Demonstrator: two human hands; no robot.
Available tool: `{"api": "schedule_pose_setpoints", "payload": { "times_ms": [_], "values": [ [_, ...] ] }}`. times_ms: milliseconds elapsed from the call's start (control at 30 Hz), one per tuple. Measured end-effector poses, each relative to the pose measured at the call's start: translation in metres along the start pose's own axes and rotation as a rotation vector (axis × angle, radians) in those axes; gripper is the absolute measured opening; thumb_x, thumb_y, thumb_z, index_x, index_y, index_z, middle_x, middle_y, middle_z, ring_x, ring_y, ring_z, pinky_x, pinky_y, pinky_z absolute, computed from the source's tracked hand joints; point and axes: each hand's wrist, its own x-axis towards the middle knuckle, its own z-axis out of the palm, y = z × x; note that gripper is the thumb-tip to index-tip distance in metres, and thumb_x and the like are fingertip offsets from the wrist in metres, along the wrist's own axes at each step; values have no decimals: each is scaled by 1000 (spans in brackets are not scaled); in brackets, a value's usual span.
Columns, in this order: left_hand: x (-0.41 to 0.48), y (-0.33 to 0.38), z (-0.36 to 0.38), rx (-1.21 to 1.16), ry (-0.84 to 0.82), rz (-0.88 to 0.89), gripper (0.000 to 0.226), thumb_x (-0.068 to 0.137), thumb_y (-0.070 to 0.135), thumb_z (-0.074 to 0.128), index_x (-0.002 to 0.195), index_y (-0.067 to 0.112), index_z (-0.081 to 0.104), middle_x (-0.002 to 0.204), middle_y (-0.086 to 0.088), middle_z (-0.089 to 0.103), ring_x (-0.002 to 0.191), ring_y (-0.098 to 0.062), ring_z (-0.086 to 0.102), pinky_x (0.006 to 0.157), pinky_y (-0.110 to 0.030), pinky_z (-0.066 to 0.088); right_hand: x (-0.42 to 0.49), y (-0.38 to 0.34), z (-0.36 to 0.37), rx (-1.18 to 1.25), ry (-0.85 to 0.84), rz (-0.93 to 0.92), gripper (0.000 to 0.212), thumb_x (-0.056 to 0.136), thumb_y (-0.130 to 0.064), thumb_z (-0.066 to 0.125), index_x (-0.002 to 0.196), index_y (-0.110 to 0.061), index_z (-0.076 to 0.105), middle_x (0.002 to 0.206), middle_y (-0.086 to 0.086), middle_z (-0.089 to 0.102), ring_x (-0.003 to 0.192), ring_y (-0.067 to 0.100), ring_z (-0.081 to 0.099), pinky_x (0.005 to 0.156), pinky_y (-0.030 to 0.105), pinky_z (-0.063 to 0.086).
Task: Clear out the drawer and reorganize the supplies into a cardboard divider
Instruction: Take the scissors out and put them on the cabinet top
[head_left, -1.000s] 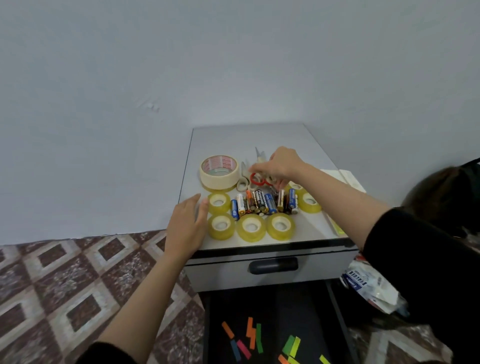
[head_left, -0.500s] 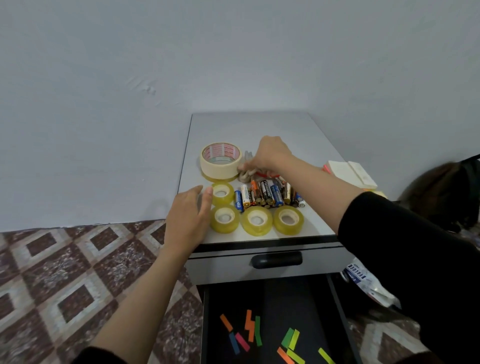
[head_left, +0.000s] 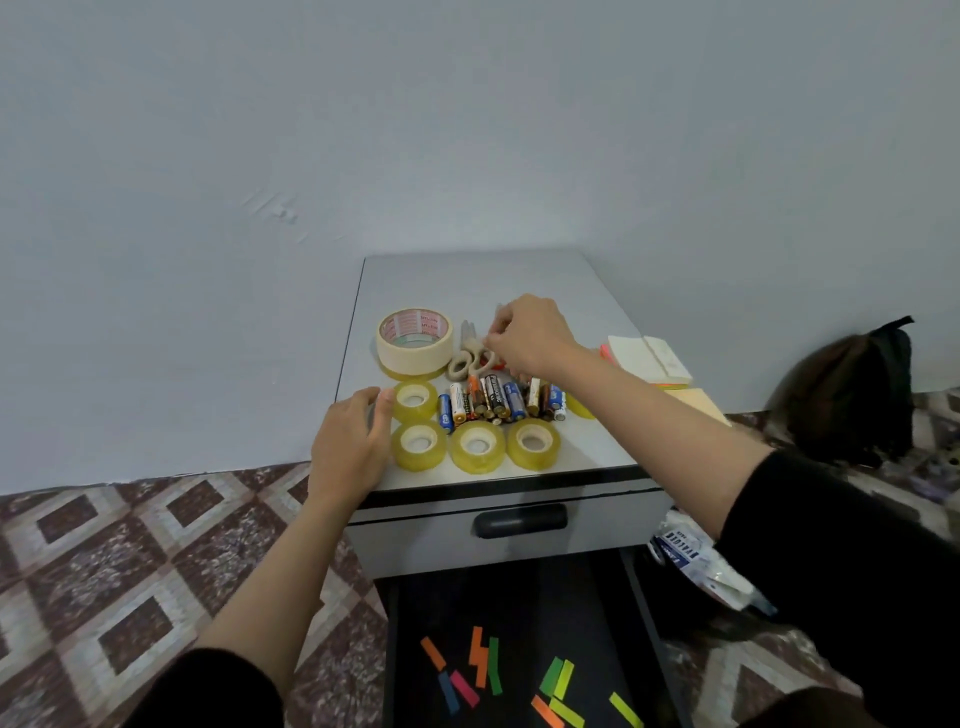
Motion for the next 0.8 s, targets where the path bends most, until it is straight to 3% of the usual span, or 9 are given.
{"api": "schedule_pose_setpoints", "payload": {
  "times_ms": [133,400,567,667,800],
  "values": [
    [-15,4,-3,19,16,-37,46,98,34,37,129,1,48,128,-15,54,119,-30,48,98,-41,37,-50,8,-6,125,-15,-110,17,89,-4,55,89,-7,72,85,2,66,65,4,51,56,8,37],
    [-90,11,-10,95,-24,27,49,96,26,47,138,3,38,139,-15,44,129,-29,38,107,-37,28,-145,50,17,263,-72,-97,15,89,-3,56,90,-5,71,63,-14,53,51,-3,46,52,6,39],
    [-156,10,9,80,-78,139,51,95,25,50,141,9,35,151,-3,28,141,-18,20,112,-26,14,-188,93,55,266,-141,-12,15,89,-4,57,88,-5,72,61,-11,54,49,-2,52,51,6,38],
    [-192,-2,36,95,-232,95,50,94,24,53,139,11,37,150,-3,31,139,-18,26,111,-25,19,-210,123,80,257,-193,70,14,88,-5,58,88,-8,72,62,-8,55,54,0,50,55,12,41],
    [-221,-29,70,114,-465,-86,48,92,21,56,137,11,42,145,-7,39,133,-21,35,108,-27,27,-229,162,105,196,-262,166,10,86,-8,62,89,-11,72,78,-2,63,74,8,57,71,20,45]
  ]
}}
